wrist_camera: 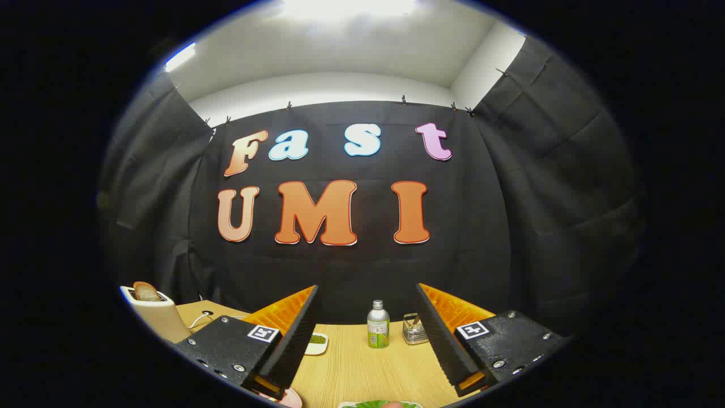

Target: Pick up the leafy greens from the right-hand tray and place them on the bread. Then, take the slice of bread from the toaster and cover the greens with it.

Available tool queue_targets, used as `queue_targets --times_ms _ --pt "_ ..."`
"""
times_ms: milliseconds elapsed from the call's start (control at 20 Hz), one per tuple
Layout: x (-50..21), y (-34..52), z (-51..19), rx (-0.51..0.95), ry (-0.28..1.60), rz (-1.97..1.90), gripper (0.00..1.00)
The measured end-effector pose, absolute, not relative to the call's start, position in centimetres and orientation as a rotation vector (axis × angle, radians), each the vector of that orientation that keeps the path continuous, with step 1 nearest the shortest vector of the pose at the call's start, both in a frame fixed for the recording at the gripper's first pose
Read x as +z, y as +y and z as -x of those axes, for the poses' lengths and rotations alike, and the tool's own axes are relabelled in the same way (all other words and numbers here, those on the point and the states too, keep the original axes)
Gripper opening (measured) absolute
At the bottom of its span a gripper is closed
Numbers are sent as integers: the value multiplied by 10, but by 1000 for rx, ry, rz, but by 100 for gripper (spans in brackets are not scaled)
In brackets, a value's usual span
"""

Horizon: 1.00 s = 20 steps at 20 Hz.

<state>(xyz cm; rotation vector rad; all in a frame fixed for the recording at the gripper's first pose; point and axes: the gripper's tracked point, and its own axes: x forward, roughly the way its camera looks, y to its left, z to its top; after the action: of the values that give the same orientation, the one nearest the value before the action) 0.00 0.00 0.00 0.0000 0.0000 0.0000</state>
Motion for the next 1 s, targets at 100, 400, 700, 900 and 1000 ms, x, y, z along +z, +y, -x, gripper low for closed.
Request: queue_targets --times_ms 100,400,700,900,1000 --pt "5 -2 1 -6 -6 -5 98" --pt "1 -3 2 0 3 -7 98" --pt "-7 -4 1 17 29 -9 98" --pt "-24 -7 1 18 77 22 98" --pt "-36 -7 1 23 113 17 98"
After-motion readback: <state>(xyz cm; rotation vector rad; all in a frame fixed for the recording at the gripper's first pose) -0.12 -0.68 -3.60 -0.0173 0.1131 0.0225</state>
